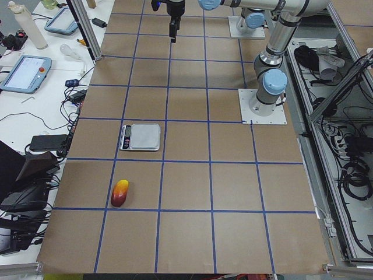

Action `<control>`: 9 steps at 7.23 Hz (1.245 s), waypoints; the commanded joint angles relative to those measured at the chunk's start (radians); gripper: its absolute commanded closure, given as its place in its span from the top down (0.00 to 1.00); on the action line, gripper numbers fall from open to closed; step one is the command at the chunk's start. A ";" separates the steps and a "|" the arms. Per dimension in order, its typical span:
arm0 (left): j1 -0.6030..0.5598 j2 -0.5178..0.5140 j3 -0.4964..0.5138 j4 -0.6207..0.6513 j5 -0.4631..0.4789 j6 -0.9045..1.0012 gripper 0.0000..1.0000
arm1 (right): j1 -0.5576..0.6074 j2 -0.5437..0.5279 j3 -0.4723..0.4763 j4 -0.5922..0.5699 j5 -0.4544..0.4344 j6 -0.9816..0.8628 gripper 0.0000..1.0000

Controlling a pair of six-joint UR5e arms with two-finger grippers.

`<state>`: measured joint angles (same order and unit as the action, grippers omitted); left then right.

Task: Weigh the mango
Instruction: 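Move the left gripper toward the red-yellow mango beside the scale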

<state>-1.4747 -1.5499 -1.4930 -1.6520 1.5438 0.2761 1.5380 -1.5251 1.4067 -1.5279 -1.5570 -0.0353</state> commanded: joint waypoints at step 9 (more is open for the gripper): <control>0.519 -0.450 0.215 0.189 -0.002 1.333 1.00 | 0.001 0.000 0.000 0.000 0.000 0.000 1.00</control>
<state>-1.0040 -1.9185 -1.3133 -1.5435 1.5408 1.4573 1.5381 -1.5250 1.4067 -1.5278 -1.5570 -0.0353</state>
